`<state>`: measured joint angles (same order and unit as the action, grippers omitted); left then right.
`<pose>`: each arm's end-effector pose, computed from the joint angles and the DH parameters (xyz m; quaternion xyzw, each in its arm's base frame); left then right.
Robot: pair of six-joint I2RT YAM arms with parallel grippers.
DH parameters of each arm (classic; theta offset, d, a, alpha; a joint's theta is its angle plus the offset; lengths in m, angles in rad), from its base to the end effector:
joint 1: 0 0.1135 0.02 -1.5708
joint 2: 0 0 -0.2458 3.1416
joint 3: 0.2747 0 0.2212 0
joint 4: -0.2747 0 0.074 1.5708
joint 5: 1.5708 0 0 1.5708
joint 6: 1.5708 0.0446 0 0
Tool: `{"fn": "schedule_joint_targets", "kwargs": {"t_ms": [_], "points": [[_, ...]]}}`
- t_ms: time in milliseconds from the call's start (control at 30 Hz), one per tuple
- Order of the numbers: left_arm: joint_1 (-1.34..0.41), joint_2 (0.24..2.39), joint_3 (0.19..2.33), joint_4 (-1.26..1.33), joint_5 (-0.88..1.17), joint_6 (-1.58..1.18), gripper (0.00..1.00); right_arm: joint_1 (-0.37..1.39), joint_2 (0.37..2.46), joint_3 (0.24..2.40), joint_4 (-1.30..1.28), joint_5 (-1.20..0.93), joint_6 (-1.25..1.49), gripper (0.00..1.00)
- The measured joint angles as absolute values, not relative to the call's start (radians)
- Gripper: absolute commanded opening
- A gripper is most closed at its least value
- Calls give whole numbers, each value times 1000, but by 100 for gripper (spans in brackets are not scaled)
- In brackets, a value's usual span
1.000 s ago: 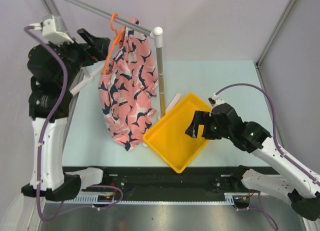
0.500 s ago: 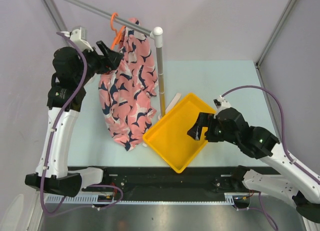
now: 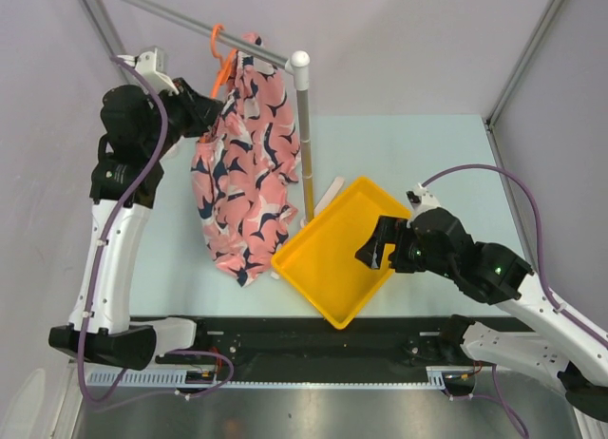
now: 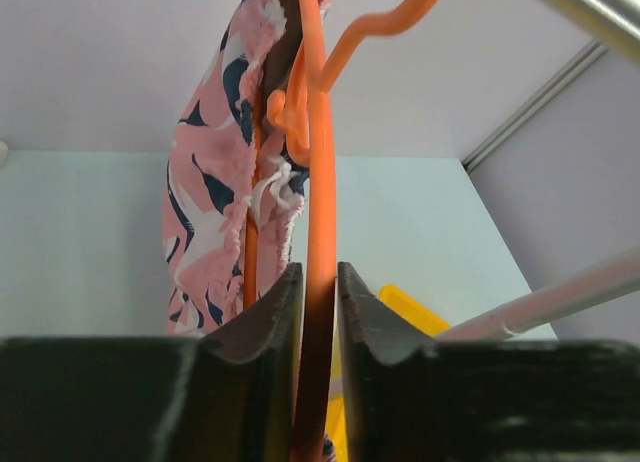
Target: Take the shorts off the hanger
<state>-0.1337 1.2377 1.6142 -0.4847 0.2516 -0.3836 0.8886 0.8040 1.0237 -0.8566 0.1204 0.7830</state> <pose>0.2285 -0.0419 0.4672 -0.0089 0.7431 -0.2597 0.6166 0.0920 0.1047 0.3251 -0.0200 0.8915 0.2973 0.3412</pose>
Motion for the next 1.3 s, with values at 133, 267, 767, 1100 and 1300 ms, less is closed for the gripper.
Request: {"fn": "schedule_joint_targets", "kwargs": {"t_ms": [133, 267, 767, 1100, 1300], "points": [[-130, 1268, 1696, -510, 258, -382, 3, 894, 805, 1024, -857, 125, 785, 100], [-124, 1307, 1804, -564, 257, -381, 0, 897, 808, 1024, -858, 128, 786, 100], [-113, 1074, 1739, -640, 26, -397, 0, 920, 829, 1026, -858, 136, 797, 100], [-109, 757, 1286, -548, -9, -496, 0, 1026, 939, 1036, -761, 176, 801, 100], [-91, 863, 1145, -474, 144, -561, 0, 1068, 991, 1071, -727, 207, 790, 100]]}}
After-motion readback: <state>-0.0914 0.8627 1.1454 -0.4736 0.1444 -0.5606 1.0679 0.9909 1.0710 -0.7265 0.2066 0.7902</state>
